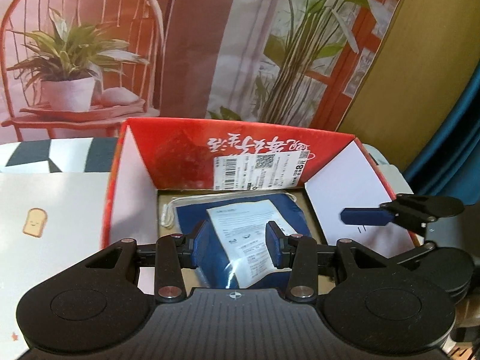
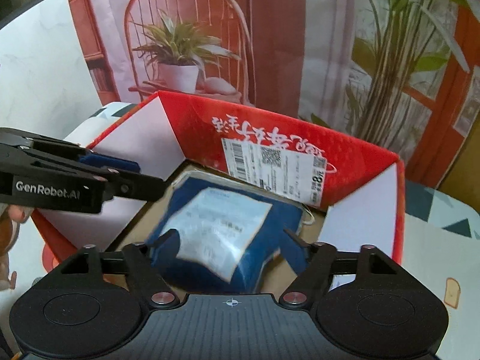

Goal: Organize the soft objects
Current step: 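Lower the blue package into the red box, open both tools, withdraw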

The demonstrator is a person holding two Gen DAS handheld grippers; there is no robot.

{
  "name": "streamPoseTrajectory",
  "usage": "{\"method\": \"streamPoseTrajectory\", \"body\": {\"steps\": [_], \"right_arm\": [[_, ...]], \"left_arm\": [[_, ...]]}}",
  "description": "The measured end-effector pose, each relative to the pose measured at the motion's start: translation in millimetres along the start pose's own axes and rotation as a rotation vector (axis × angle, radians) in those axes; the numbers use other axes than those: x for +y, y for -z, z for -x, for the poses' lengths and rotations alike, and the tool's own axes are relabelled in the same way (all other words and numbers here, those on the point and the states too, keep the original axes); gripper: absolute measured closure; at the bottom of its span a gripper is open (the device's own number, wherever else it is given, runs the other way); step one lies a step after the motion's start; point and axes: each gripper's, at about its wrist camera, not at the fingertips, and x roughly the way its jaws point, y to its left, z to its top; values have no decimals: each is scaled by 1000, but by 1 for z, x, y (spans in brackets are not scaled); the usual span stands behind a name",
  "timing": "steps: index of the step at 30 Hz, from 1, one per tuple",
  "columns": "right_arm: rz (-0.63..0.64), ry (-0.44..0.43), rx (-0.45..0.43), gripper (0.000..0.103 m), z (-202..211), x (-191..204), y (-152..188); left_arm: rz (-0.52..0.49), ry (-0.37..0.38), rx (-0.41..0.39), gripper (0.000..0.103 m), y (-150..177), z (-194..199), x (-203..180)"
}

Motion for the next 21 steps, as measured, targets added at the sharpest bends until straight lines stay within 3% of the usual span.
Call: {"method": "streamPoseTrajectory", "body": {"steps": [9, 14, 21], "right_arm": [[-80, -26, -170, 32, 71, 5, 22], [-105, -50, -238, 33, 106, 17, 44], [-139, -92, -216, 40, 122, 31, 82]], "left_arm": [[-6, -10, -90, 59, 37, 73, -1], [23, 10, -94, 59, 70, 100, -7], [67, 48, -46, 67, 110, 99, -13]]}}
